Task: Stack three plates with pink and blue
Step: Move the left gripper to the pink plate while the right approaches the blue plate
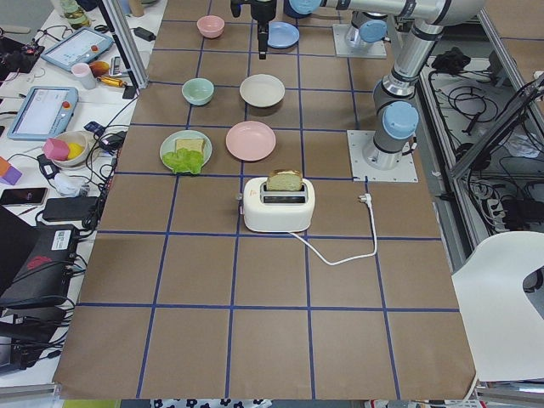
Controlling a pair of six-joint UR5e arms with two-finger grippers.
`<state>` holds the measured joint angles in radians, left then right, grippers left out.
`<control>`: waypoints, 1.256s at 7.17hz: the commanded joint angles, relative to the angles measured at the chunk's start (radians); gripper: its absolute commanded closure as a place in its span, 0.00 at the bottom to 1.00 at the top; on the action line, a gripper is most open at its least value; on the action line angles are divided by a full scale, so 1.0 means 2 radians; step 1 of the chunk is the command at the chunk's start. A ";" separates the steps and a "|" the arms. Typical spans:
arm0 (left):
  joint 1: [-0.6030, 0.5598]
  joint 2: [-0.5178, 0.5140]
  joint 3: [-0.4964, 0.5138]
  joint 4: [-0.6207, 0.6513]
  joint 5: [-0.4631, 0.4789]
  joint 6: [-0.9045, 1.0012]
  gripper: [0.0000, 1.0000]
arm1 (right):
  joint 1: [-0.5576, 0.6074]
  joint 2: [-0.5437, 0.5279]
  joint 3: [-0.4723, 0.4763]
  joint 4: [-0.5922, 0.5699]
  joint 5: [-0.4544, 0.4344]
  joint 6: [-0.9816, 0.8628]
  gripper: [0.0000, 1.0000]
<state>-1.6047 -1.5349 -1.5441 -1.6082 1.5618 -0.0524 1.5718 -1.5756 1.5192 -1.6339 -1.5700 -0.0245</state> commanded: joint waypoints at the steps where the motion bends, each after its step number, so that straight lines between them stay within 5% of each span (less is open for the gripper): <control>1: 0.001 0.000 0.000 0.000 0.000 0.000 0.00 | -0.001 -0.003 0.000 0.002 0.000 -0.001 0.00; 6: 0.000 0.000 0.000 0.000 0.000 0.000 0.00 | -0.002 0.002 0.005 0.003 -0.001 0.002 0.00; 9: 0.000 0.003 -0.005 0.000 -0.001 0.000 0.00 | -0.092 0.004 0.067 0.015 0.000 -0.043 0.00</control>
<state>-1.6045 -1.5309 -1.5528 -1.6092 1.5606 -0.0526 1.4505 -1.5681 1.5956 -1.6046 -1.5716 -0.0573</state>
